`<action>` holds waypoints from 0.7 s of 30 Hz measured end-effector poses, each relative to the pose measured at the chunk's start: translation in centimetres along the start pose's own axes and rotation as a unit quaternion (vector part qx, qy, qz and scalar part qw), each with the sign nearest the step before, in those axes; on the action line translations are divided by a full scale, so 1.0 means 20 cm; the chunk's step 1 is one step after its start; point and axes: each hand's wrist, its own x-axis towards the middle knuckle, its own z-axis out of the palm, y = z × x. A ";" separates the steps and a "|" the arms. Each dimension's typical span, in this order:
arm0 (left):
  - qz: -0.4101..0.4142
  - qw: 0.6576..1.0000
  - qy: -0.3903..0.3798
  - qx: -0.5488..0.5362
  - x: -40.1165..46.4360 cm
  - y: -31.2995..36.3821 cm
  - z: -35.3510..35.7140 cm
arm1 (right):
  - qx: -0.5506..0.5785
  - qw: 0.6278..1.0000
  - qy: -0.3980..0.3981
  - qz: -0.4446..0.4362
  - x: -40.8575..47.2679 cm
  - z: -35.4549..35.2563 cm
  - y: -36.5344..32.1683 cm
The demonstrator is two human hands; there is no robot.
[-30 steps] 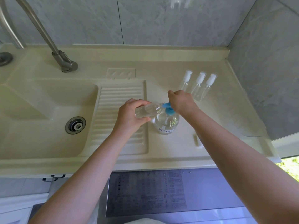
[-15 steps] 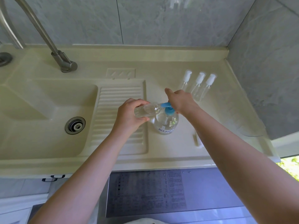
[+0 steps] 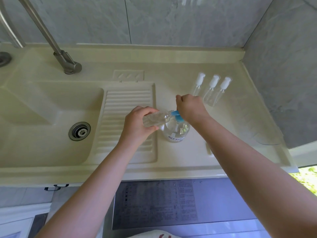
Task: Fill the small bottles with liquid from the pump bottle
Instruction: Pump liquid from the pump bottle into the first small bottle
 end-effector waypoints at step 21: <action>-0.028 0.999 -0.024 -0.005 -0.03 0.01 0.00 | -0.067 0.994 -0.012 -0.091 -0.04 -0.04 0.03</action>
